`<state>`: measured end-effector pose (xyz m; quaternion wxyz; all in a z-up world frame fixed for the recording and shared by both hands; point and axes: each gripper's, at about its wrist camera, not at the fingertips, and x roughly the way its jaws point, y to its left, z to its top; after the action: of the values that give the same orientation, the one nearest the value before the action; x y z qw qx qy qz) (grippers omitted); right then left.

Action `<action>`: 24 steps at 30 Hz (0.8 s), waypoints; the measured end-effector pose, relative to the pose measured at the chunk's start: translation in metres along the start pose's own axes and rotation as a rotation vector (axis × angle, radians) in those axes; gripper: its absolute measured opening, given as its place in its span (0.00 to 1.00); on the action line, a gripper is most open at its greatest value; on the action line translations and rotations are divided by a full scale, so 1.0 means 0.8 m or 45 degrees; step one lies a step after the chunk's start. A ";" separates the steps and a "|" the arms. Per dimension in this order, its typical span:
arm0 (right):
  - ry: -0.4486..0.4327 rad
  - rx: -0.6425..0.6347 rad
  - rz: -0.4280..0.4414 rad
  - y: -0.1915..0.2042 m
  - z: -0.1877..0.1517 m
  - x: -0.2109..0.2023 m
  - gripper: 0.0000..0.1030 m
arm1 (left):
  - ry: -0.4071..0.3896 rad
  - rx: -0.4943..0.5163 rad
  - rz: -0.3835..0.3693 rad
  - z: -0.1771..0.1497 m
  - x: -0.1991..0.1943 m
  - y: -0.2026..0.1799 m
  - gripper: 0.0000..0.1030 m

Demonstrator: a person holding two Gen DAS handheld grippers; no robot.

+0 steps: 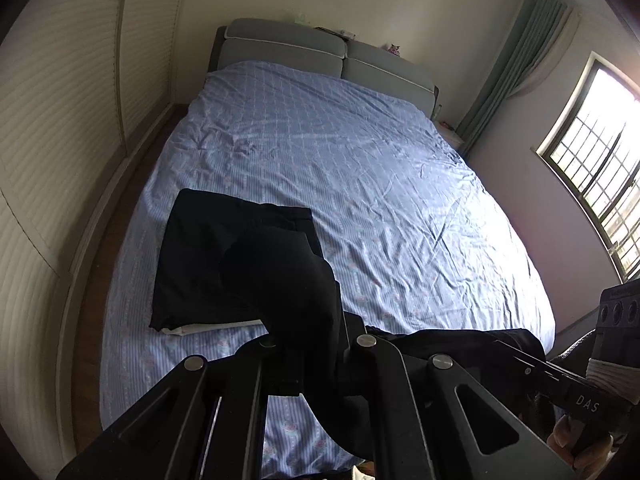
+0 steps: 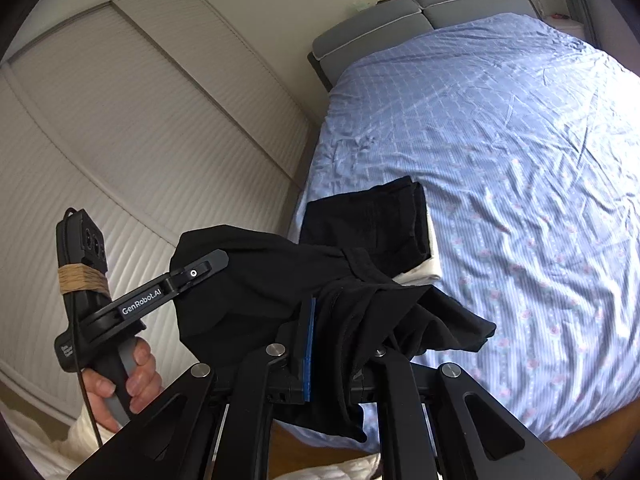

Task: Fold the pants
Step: 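Carry the lifted shorts with the right gripper toward the stack of folded clothes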

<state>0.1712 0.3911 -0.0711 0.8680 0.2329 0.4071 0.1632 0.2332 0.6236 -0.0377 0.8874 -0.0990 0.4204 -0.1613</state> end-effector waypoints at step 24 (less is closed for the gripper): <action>-0.448 0.306 -0.533 0.087 0.137 0.176 0.11 | 0.076 0.603 -0.446 0.278 0.227 0.067 0.09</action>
<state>0.3372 0.4861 -0.0609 0.9063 0.2697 0.3058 -0.1116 0.5246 0.6149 -0.0445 0.8317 0.0446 0.3735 -0.4083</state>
